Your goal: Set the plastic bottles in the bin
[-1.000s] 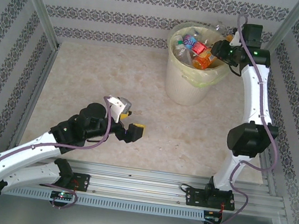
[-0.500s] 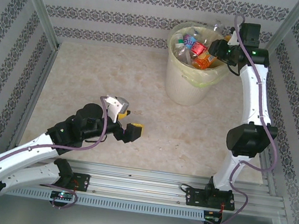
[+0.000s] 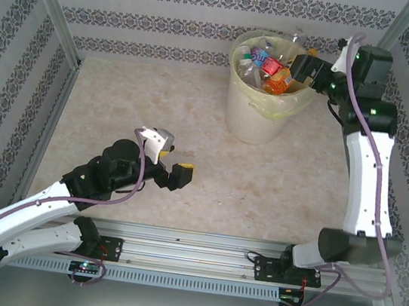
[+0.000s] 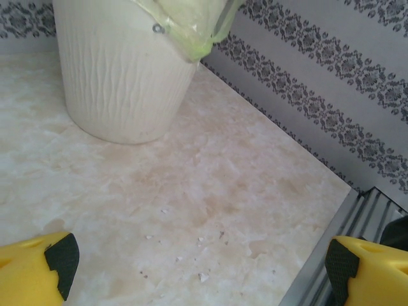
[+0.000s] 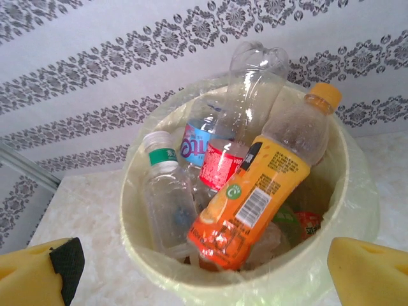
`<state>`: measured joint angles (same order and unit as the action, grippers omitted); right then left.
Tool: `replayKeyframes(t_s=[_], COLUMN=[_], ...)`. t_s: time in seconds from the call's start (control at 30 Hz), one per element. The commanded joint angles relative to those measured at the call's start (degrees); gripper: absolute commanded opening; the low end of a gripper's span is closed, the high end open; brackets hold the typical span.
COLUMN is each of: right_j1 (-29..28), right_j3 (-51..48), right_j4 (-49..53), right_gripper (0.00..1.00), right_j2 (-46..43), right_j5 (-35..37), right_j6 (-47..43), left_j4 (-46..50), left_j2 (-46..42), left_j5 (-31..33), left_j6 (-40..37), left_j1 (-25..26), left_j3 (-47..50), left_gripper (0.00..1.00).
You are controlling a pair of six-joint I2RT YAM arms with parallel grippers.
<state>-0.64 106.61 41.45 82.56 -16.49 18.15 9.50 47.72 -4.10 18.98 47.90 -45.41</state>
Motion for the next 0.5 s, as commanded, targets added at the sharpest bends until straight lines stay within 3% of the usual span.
replayKeyframes(t_s=[0.0,0.2,0.47], right_j1=[-0.06,0.02,0.03], right_j3=[-6.53,-30.93,-50.13], right_j4=[-6.45,-24.54,-29.89], right_gripper=[0.98,0.98,0.98], right_j2=[-5.07,-20.84,-32.85], right_j5=[-1.42,2.19,7.34], right_j6=[-1.21,-2.04,-5.21], left_j4=[0.82,0.12,-2.33], left_j2=[-1.12,-2.14,-2.88], left_j5=[5.33,15.4,24.06], left_j6=[-4.07,-8.59,-9.41], left_j1=[0.62,0.35,-1.97], left_j3=[-2.74,-1.21,4.55], left_gripper=[1.0,1.0,1.0])
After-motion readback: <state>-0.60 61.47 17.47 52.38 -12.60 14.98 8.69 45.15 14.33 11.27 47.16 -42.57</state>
